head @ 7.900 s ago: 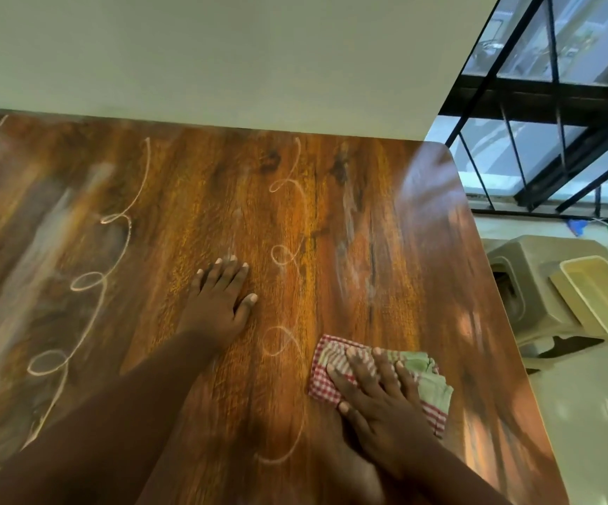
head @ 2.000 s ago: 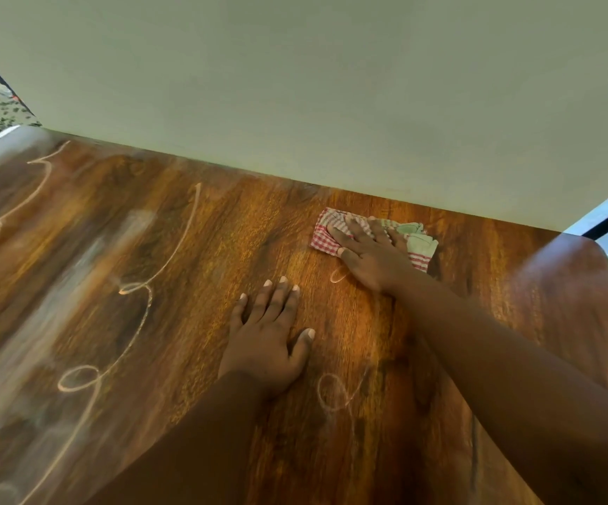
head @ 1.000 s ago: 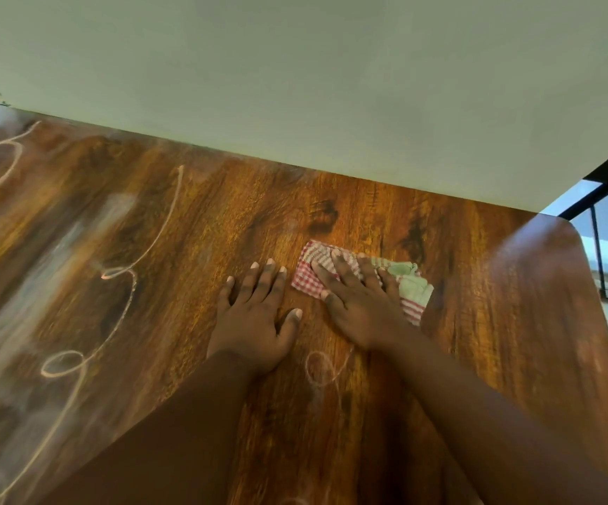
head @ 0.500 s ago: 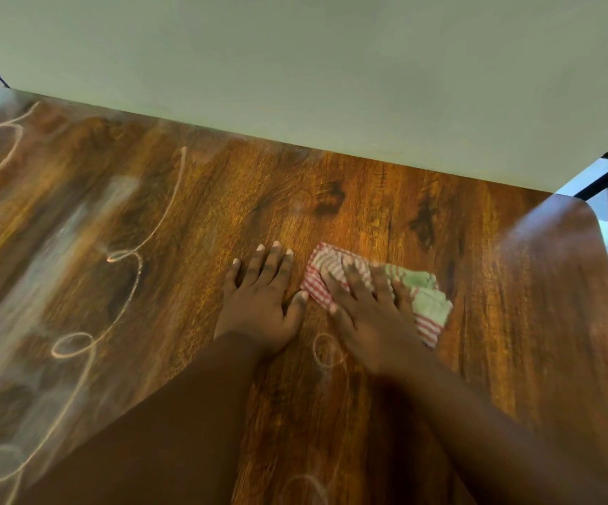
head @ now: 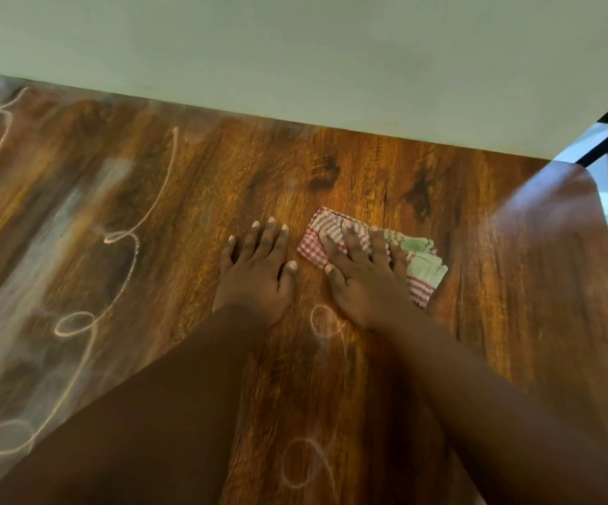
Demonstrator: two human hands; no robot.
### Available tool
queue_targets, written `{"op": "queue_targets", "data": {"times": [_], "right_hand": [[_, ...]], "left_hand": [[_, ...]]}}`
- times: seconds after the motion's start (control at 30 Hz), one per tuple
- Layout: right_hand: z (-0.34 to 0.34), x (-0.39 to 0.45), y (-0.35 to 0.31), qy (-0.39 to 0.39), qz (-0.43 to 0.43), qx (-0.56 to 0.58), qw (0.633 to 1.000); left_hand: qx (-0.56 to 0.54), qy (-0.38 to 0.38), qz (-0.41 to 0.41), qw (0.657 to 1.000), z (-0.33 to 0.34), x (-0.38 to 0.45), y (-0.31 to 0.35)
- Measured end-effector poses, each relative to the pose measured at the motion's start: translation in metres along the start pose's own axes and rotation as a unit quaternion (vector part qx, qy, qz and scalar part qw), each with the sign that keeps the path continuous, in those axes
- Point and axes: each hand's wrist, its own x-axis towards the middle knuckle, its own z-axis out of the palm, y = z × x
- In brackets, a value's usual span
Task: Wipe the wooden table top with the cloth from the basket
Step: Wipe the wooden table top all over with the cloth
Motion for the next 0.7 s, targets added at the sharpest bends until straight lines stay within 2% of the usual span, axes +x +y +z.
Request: {"op": "queue_targets", "data": {"times": [0.2,0.27,0.37,0.47,0.57,0.7], "right_hand": [[0.028,-0.114,-0.032,-0.006,-0.073,0.005,0.997],[0.030,-0.127,-0.031,-0.013,-0.091,-0.010,0.996],[0.026,-0.108,-0.022,-0.008,-0.082,0.012,0.997],[0.019,-0.054,-0.013,0.020,-0.045,-0.007,0.999],[0.006,-0.002,-0.009,0.008,-0.011,-0.012,1.000],[0.009,-0.010,-0.015,0.011,-0.013,-0.011,1.000]], "left_hand": [[-0.012,-0.003,-0.001,1.000,-0.001,0.000,0.000],[-0.012,-0.004,-0.002,1.000,-0.001,0.000,0.000],[-0.012,-0.004,-0.001,1.000,-0.002,0.000,0.001],[-0.011,-0.006,0.000,1.000,-0.003,0.000,0.002],[-0.012,-0.005,-0.001,1.000,-0.005,0.000,0.002],[-0.008,-0.005,-0.002,1.000,-0.006,0.000,0.001]]}}
